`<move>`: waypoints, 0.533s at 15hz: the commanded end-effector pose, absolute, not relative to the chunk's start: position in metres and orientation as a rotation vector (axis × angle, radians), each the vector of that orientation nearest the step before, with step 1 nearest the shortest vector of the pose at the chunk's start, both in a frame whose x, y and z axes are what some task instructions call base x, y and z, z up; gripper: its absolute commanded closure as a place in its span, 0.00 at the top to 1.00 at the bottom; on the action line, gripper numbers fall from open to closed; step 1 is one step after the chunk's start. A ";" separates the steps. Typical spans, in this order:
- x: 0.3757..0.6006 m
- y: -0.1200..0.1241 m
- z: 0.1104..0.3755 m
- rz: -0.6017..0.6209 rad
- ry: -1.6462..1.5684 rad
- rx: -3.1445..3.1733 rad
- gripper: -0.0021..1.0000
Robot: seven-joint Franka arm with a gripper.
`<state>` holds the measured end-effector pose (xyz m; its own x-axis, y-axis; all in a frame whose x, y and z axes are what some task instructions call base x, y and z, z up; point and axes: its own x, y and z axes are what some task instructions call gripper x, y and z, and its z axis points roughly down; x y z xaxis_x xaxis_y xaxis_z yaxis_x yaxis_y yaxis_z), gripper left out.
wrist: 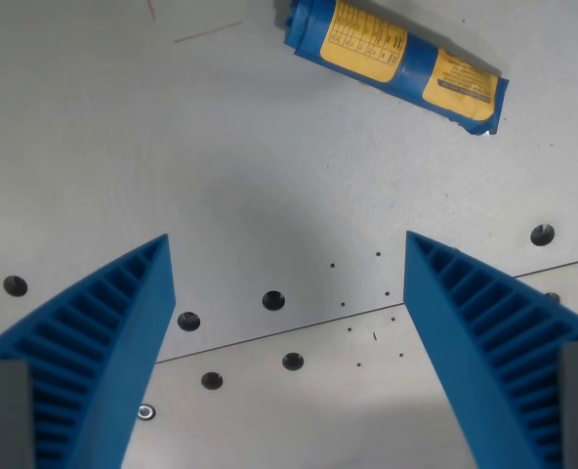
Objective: Move above the blue bag
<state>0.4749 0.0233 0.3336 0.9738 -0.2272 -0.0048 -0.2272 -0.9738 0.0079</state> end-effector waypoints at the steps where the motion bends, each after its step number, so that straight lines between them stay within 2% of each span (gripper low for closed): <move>1: 0.475 0.023 0.336 -0.003 -0.358 3.114 1.00; 8: 0.475 0.023 0.334 -0.002 -0.295 3.119 1.00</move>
